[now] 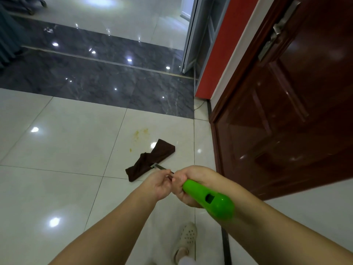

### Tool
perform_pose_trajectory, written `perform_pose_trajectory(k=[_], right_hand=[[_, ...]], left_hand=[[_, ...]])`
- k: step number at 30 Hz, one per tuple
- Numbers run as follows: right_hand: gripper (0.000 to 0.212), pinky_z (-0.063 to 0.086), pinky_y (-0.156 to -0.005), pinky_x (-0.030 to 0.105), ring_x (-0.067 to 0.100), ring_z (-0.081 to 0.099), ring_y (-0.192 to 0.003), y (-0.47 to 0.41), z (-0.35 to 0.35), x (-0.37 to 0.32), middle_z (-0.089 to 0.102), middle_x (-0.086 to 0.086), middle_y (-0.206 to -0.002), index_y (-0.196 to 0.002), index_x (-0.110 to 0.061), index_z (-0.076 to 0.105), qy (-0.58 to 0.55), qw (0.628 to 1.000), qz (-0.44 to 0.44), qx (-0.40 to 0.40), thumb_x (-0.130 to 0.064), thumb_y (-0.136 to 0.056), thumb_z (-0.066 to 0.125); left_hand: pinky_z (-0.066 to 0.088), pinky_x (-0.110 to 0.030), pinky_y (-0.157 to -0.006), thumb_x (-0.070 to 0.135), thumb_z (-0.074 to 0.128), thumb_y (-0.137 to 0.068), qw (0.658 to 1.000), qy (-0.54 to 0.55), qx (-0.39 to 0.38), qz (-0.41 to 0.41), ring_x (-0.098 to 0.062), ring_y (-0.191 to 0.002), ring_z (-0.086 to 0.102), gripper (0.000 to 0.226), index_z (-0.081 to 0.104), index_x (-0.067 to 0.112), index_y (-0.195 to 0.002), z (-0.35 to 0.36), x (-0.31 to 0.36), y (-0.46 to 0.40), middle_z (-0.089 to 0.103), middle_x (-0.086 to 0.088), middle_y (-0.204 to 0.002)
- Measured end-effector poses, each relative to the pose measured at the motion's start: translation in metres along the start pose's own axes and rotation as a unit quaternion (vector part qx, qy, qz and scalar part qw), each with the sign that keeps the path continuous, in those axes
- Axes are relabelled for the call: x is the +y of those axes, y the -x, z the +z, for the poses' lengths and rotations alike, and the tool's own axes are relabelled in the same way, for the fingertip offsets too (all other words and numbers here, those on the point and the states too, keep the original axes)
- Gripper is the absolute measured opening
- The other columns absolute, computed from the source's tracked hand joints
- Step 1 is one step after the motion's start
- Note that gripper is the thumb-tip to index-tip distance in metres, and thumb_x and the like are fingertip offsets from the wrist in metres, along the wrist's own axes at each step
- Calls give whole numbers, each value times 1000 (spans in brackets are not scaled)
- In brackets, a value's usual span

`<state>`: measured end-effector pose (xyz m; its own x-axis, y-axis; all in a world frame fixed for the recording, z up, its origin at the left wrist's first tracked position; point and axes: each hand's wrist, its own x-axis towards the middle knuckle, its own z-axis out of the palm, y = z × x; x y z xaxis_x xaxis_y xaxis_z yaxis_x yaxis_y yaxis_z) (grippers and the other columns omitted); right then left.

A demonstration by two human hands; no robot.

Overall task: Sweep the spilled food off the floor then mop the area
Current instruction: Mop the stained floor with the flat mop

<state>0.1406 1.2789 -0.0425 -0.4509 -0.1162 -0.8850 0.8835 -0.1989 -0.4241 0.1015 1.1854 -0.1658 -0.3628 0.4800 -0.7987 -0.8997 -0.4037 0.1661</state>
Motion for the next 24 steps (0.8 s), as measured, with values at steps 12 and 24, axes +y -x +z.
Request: perform_pose_trajectory(k=[12, 24], right_hand=[[22, 30, -25, 11, 7, 34, -20, -25, -50, -72, 39, 4, -41, -74, -6, 52, -69, 990, 122, -12, 2, -93, 44], [24, 30, -24, 11, 10, 36, -22, -113, -114, -198, 43, 6, -53, -74, -6, 51, -96, 979, 170, -63, -5, -96, 43]], left_hand=[[49, -28, -33, 9, 33, -102, 997, 52, 43, 24, -26, -37, 58, 27, 43, -1, -79, 52, 42, -62, 55, -21, -51], [55, -34, -44, 4, 30, -98, 992, 112, 59, 21, -23, -65, 51, 18, 40, 0, -84, 125, 137, -149, 52, -19, -65]])
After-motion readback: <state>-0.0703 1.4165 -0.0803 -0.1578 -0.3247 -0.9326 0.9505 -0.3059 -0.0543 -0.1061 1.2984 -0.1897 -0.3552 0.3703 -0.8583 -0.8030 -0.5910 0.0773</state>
